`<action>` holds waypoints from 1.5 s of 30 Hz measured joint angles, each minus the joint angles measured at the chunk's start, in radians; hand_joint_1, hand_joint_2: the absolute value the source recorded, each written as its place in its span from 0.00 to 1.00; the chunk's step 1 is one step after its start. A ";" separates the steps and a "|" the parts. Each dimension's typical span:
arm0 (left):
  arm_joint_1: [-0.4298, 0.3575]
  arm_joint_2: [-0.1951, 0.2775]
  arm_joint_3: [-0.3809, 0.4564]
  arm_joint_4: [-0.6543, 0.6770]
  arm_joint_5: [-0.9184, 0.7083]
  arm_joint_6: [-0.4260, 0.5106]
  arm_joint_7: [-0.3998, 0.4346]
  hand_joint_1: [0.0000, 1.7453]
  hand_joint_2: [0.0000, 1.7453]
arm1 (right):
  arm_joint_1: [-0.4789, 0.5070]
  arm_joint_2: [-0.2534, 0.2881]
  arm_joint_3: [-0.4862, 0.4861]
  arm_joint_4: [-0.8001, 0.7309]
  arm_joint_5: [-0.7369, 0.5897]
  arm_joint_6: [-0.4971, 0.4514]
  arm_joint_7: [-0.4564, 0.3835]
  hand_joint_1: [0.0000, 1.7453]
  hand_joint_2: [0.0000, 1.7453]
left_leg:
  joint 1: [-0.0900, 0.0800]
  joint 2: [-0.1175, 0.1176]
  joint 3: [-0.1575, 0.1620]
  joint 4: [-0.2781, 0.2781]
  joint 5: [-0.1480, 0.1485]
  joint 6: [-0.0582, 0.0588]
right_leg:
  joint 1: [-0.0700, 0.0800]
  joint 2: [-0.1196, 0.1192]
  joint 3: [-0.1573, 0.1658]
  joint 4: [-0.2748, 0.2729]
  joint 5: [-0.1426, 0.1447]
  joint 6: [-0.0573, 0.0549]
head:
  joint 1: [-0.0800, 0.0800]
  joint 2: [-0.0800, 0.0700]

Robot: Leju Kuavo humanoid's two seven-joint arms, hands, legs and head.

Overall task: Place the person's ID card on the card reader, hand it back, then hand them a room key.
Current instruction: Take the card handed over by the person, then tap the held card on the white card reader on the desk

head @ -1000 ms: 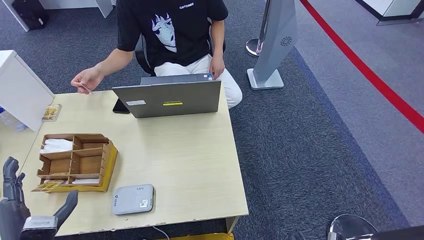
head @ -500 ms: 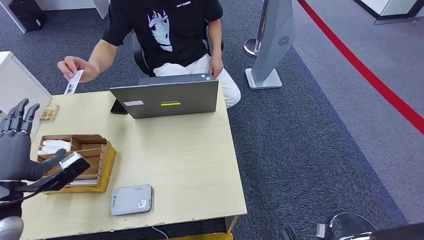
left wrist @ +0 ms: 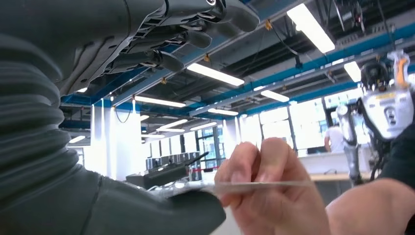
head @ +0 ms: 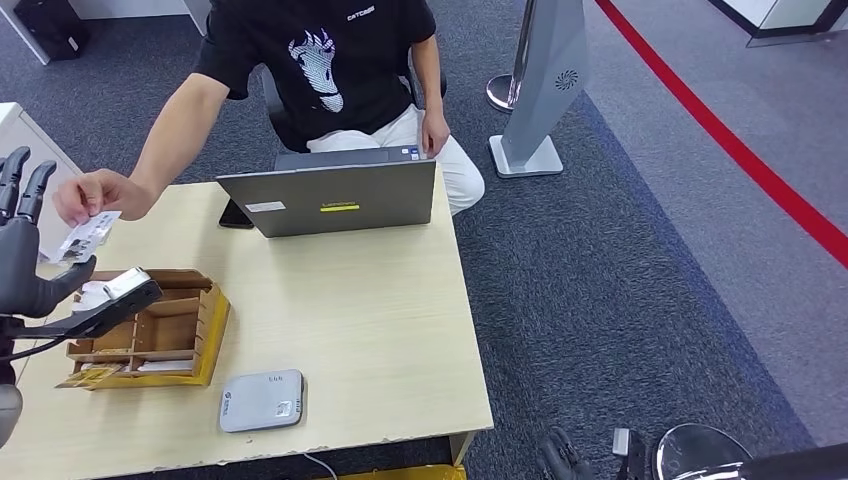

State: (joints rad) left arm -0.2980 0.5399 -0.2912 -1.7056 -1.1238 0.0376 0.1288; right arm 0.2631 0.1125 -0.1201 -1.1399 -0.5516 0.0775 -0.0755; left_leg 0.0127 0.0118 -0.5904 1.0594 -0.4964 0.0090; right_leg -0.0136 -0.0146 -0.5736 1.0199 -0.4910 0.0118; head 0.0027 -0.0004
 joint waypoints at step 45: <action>0.503 -0.185 -0.138 -0.072 0.128 0.138 -0.060 1.00 1.00 | 0.037 -0.013 0.013 -0.106 0.025 -0.050 0.030 0.00 1.00 | -0.001 0.003 -0.001 0.000 -0.003 0.001 | -0.001 0.002 -0.002 -0.001 -0.001 0.001 | -0.002 0.000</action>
State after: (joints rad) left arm 0.2049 0.3551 -0.4289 -1.7780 -0.9960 0.1753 0.0691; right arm 0.3004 0.0999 -0.1076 -1.2464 -0.5267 0.0270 -0.0460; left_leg 0.0119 0.0145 -0.5916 1.0590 -0.4989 0.0101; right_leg -0.0142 -0.0126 -0.5753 1.0192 -0.4921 0.0132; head 0.0009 -0.0004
